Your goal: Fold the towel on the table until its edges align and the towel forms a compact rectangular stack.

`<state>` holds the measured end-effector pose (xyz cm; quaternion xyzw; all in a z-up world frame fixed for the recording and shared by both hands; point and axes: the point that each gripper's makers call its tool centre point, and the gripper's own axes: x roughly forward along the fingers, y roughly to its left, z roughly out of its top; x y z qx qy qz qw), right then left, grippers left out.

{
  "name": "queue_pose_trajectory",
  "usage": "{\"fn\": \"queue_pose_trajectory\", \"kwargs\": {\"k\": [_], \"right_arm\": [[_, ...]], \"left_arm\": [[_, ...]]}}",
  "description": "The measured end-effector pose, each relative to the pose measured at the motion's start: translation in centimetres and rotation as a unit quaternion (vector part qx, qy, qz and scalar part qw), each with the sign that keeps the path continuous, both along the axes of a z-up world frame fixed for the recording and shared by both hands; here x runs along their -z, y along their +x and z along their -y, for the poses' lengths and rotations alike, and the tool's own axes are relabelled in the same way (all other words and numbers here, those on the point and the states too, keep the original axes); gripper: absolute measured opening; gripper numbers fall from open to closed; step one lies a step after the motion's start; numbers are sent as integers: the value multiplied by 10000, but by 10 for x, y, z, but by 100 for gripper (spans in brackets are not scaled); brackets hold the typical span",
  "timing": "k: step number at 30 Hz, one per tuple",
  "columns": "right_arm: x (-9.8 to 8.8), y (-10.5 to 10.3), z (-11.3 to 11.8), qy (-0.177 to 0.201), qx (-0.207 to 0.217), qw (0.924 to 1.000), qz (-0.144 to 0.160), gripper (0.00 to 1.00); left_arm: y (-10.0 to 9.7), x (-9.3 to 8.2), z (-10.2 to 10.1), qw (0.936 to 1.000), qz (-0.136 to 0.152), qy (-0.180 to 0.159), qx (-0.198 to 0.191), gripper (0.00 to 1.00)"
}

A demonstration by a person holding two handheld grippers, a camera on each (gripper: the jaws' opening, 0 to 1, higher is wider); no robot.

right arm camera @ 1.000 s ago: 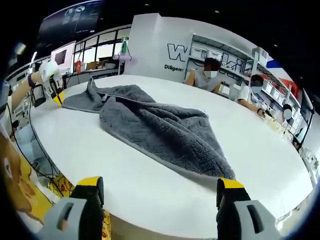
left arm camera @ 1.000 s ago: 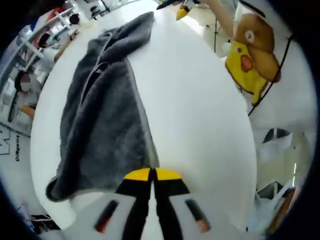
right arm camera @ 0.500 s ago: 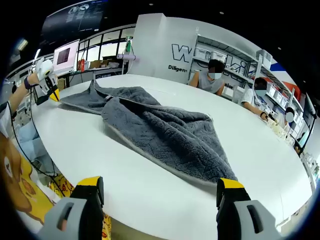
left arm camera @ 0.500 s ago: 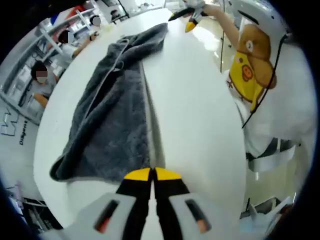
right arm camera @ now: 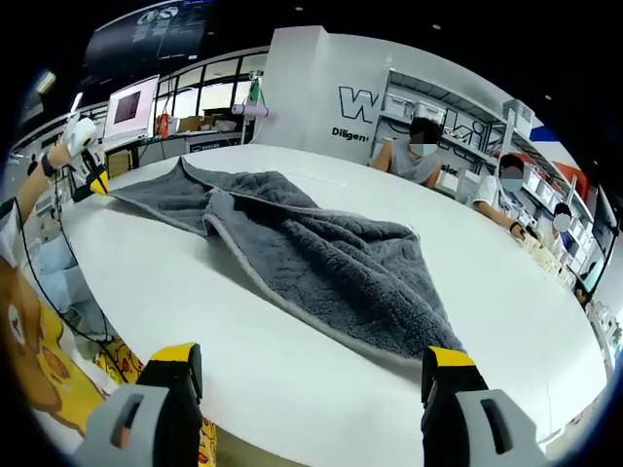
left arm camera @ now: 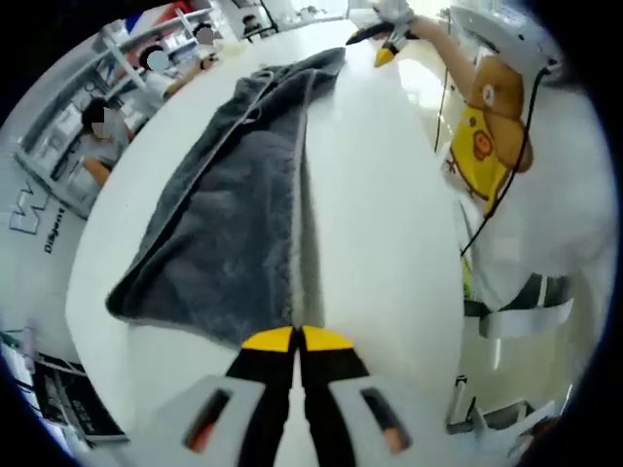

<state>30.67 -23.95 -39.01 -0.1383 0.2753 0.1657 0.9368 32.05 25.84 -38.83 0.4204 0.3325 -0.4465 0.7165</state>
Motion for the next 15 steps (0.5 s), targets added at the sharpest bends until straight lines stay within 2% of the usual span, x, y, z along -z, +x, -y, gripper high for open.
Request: {"fn": "queue_pose_trajectory", "kwargs": {"k": [15], "right_arm": [[-1, -1, -2, -9, -37, 10000, 11, 98]], "left_arm": [[-15, 4, -27, 9993, -80, 29, -367, 3]]}}
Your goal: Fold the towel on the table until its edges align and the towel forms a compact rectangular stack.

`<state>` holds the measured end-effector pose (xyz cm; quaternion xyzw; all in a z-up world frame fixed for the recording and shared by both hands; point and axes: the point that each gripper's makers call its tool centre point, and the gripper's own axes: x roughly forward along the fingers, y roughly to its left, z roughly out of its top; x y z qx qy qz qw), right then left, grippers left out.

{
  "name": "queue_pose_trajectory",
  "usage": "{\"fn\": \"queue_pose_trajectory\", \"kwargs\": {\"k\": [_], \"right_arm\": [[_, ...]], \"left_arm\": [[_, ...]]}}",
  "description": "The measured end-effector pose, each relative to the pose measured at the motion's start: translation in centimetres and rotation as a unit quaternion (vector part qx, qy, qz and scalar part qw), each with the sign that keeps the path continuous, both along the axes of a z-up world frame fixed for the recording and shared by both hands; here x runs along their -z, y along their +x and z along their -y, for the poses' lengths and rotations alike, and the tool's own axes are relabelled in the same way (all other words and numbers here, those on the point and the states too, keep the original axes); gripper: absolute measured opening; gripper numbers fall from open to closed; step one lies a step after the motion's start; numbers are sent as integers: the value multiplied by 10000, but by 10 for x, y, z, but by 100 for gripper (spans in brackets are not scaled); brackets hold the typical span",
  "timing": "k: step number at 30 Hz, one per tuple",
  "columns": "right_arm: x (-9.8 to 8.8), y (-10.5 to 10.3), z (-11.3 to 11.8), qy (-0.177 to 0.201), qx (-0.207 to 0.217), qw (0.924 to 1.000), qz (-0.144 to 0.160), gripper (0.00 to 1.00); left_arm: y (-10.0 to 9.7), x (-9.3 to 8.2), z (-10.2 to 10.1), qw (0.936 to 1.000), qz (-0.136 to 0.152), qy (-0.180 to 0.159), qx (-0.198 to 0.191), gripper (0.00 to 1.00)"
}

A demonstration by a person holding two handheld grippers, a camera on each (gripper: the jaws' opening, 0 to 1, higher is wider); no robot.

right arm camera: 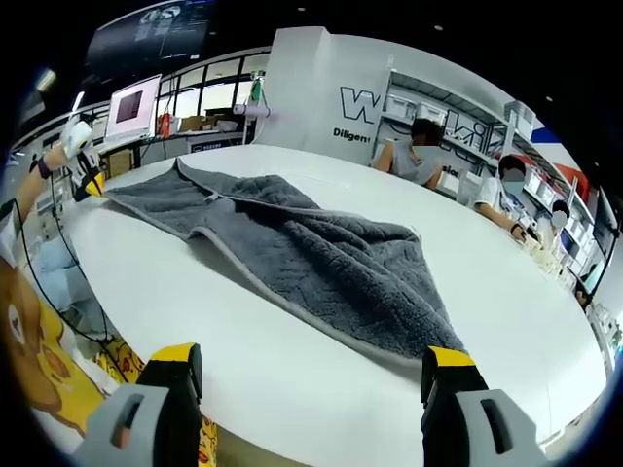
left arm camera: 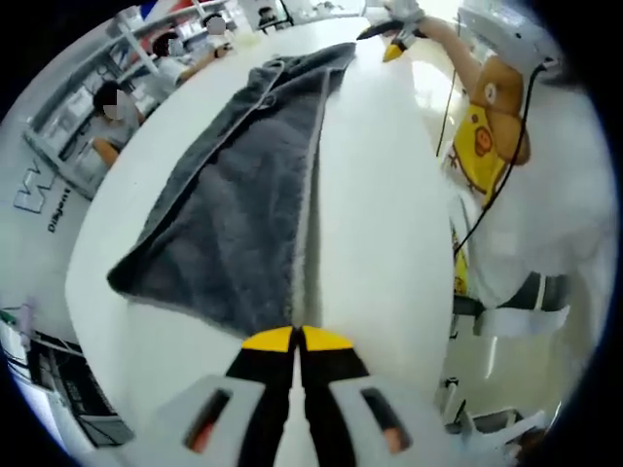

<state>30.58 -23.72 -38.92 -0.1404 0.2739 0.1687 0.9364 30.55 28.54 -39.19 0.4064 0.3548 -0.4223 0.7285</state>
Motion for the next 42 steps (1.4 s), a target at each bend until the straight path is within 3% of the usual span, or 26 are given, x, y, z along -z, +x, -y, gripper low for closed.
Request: {"fn": "queue_pose_trajectory", "kwargs": {"k": [24, 42], "right_arm": [[0, 1, -3, -21, -49, 10000, -19, 98], [2, 1, -2, -10, -57, 10000, -34, 98]], "left_arm": [[-7, 7, -25, 9993, -121, 72, -333, 3], [-14, 8, -20, 9986, -197, -195, -448, 4]]}}
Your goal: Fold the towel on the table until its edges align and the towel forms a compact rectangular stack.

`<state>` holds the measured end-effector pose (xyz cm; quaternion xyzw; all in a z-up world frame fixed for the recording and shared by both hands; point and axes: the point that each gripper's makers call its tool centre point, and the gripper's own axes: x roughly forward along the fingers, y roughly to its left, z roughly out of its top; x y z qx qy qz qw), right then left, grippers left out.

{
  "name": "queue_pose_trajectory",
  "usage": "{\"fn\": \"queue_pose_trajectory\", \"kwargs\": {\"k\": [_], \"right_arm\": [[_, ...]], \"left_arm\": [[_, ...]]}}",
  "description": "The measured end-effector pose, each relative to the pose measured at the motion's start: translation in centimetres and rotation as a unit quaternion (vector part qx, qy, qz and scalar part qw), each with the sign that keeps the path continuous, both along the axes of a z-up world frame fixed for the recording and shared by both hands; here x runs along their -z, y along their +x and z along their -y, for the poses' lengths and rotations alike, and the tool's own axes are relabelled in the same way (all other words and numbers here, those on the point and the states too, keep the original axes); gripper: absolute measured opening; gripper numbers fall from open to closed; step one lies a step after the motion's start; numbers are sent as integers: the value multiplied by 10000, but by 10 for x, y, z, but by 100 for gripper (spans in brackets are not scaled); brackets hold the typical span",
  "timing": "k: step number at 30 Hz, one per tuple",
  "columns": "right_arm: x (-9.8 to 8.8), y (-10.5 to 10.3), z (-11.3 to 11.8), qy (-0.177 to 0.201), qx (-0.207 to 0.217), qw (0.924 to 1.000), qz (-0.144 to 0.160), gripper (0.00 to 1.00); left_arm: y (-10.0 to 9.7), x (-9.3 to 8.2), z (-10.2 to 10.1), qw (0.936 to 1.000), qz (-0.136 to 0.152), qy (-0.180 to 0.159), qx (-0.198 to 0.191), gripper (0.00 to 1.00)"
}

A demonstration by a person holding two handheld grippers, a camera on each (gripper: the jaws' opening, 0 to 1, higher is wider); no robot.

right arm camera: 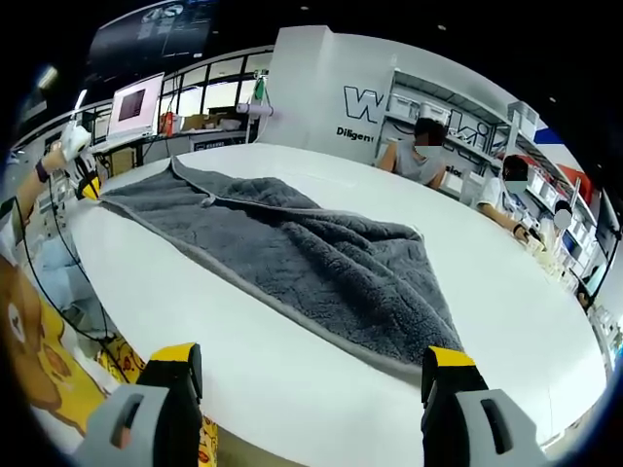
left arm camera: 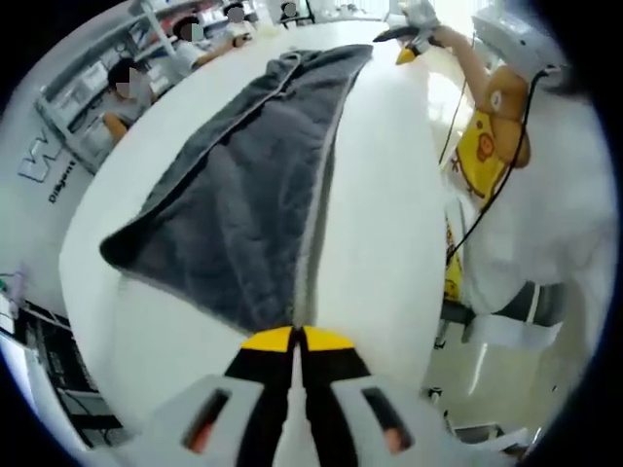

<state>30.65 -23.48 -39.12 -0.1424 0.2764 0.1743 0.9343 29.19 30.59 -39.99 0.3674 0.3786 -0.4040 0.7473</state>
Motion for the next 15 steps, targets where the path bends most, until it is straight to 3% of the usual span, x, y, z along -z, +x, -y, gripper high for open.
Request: {"fn": "queue_pose_trajectory", "kwargs": {"k": [15], "right_arm": [[0, 1, -1, 1, -34, 10000, 0, 98]], "left_arm": [[-6, -5, -5, 9994, 181, -187, -211, 6]]}}
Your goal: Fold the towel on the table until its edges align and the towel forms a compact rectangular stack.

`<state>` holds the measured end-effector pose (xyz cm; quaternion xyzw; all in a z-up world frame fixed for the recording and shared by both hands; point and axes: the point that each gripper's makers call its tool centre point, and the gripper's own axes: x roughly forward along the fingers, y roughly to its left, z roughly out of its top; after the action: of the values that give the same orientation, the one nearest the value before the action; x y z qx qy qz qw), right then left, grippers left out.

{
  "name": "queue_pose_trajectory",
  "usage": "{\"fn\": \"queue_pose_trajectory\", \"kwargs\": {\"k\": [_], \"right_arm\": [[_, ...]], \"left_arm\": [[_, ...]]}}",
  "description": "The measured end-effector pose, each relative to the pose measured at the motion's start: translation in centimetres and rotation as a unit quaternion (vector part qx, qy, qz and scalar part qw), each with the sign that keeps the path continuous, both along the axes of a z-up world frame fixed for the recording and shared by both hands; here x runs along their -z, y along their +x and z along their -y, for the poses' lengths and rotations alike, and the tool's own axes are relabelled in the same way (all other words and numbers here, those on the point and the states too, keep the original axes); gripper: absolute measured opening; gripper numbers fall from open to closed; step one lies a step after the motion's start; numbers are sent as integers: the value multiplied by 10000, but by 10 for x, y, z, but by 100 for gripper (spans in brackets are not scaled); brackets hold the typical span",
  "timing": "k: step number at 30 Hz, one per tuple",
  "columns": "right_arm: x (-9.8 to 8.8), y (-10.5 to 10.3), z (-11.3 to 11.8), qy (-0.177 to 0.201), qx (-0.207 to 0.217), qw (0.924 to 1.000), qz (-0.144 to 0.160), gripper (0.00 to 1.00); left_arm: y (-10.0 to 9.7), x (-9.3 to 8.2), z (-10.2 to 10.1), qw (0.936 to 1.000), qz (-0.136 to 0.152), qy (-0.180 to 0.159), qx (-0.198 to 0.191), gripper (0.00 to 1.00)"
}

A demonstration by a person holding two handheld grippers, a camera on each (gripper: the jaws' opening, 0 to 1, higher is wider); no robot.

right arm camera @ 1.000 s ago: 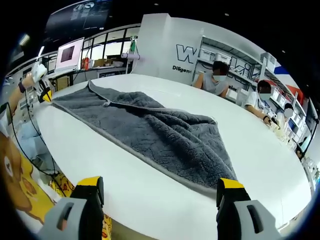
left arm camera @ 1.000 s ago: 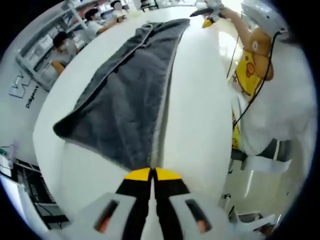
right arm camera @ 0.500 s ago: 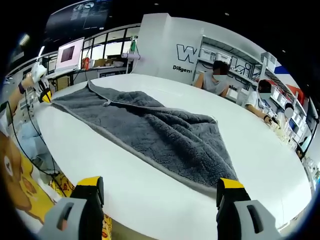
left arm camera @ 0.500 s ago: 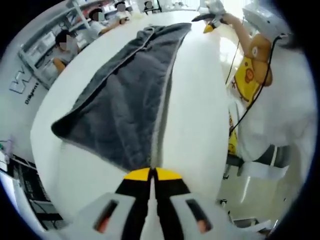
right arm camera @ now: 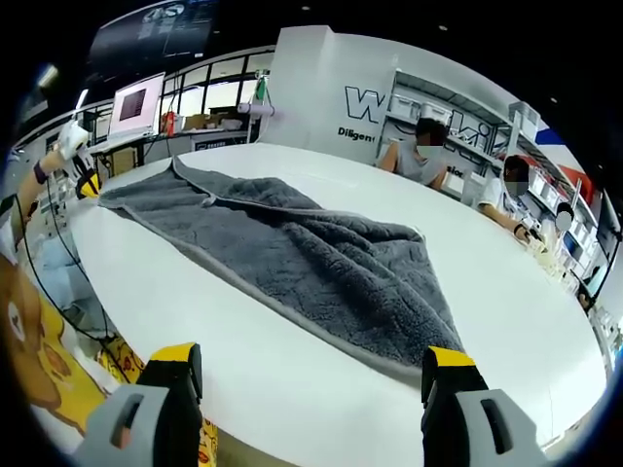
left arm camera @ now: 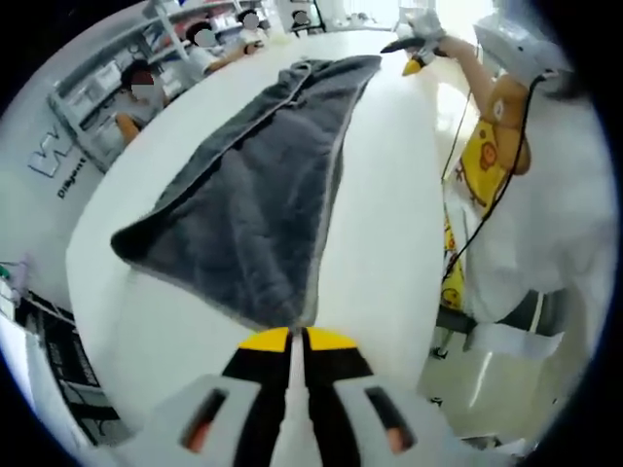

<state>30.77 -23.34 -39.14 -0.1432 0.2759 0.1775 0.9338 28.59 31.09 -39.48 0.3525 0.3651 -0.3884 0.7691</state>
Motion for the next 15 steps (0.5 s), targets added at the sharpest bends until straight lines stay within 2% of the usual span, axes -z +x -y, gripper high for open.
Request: {"fn": "queue_pose_trajectory", "kwargs": {"k": [9, 15], "right_arm": [[2, -1, -1, 1, -2, 10000, -17, 98], [1, -1, 1, 2, 11, 10000, -12, 98]], "left_arm": [[1, -5, 3, 9993, 261, -227, -141, 8], [5, -13, 10, 9966, 505, -604, -250, 8]]}}
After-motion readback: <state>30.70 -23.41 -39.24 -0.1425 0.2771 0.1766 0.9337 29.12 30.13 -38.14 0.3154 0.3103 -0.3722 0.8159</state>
